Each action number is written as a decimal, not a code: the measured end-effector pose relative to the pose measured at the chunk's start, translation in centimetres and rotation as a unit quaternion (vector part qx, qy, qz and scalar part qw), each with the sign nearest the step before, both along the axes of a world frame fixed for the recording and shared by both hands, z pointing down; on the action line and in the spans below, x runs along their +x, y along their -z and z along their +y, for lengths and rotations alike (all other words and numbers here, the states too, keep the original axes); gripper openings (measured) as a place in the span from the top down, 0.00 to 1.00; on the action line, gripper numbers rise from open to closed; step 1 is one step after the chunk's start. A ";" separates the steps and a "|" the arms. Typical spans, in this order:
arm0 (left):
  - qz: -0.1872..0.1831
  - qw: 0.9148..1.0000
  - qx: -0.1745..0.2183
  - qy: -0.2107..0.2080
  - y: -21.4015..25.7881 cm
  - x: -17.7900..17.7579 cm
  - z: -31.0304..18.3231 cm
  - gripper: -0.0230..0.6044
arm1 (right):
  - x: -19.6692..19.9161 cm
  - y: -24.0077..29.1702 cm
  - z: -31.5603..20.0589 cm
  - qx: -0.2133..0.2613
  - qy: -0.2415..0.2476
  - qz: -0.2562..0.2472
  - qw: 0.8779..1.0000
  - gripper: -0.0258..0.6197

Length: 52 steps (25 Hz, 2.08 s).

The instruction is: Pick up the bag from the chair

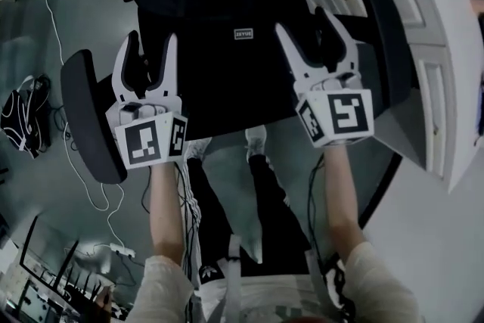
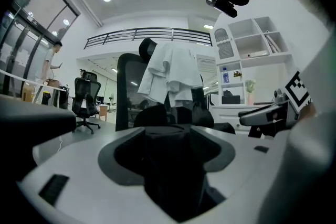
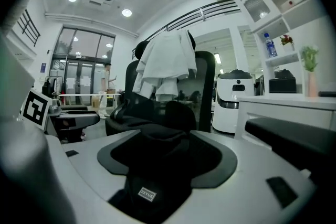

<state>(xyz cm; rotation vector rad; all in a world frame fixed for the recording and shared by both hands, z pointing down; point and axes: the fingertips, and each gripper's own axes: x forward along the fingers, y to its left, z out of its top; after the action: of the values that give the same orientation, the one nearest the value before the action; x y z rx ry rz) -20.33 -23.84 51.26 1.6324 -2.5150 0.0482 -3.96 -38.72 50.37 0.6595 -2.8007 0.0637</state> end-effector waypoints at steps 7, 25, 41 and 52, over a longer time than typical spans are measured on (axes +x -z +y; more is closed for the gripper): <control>0.006 1.000 -0.027 0.005 -5.1 0.3 0.9 0.57 | 0.0 -5.5 0.7 -0.012 0.005 0.021 1.000 0.52; 0.021 0.994 -0.108 0.019 -12.4 -6.8 -1.2 0.57 | -1.0 -12.1 -7.2 -0.022 0.001 0.074 0.997 0.52; 0.064 0.988 -0.139 0.004 -17.6 -11.3 -3.4 0.57 | -5.0 -19.1 -10.2 -0.107 0.035 0.104 0.988 0.52; 0.079 0.984 -0.155 -0.027 -19.2 -10.8 -5.0 0.57 | -7.2 -20.6 -11.2 -0.153 0.066 0.109 0.980 0.52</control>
<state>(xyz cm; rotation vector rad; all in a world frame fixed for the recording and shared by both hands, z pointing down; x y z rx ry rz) -31.17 -28.83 70.42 1.5126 -2.2145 0.2876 -11.14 -49.93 71.02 0.3814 -2.5409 0.3661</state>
